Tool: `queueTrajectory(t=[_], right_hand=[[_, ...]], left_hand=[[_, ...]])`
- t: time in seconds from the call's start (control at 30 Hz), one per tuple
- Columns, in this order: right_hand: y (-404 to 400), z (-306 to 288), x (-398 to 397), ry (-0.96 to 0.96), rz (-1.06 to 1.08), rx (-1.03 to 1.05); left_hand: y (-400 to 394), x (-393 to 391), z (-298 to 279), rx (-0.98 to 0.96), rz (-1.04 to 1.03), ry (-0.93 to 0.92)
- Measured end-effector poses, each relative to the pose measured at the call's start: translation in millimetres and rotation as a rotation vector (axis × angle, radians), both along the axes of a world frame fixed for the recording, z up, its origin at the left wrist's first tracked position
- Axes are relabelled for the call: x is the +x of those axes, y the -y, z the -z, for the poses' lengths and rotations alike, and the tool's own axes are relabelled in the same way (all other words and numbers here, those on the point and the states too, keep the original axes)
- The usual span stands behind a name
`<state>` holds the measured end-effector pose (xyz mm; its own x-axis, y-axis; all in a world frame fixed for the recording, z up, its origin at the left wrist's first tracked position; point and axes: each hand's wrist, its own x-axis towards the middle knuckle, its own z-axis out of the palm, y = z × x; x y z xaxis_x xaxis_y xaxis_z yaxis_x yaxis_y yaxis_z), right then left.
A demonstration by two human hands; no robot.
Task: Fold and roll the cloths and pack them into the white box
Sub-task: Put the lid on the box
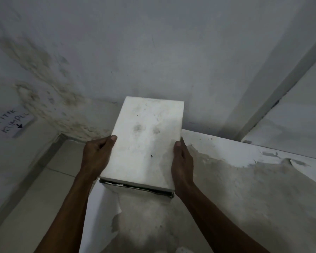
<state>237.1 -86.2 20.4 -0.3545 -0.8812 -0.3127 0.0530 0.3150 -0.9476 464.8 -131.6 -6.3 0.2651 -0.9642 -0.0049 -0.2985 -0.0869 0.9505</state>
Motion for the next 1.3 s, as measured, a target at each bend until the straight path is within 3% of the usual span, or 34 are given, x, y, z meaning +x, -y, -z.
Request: queueTrajectory(t=[0.2, 0.53, 0.8, 1.3], right_hand=[[0, 6, 2, -0.074, 0.01, 0.01], [-1, 6, 9, 0.027, 0.031, 0.09], [2, 14, 10, 0.064, 0.013, 0.206], [6, 18, 11, -0.083, 0.112, 0.08]], left_hand=[[-5, 4, 7, 0.032, -0.001, 0.031], [-2, 13, 7, 0.096, 0.046, 0.178], [6, 11, -2, 0.042, 0.027, 0.315], [7, 9, -4, -0.038, 0.005, 0.29]])
